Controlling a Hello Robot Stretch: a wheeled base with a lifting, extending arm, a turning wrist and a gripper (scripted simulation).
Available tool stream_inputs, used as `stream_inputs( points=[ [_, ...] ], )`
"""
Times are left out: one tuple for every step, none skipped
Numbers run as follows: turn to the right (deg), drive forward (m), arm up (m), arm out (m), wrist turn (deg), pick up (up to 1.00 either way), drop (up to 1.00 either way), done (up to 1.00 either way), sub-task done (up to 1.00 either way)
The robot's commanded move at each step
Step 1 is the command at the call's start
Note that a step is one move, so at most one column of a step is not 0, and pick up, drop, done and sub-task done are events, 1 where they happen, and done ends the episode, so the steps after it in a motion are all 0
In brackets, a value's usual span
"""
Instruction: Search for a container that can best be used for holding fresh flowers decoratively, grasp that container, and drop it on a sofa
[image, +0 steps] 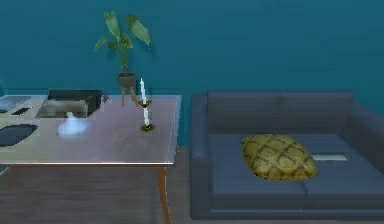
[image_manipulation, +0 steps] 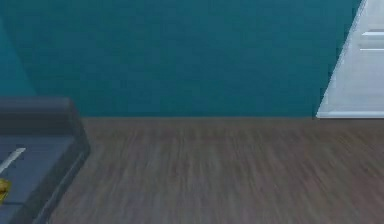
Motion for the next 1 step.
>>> stream_inputs(
  points=[
    [0.0,0.35,0.0,0.0,0.0,0.0,0.0,0.0,0.0]
  ],
)
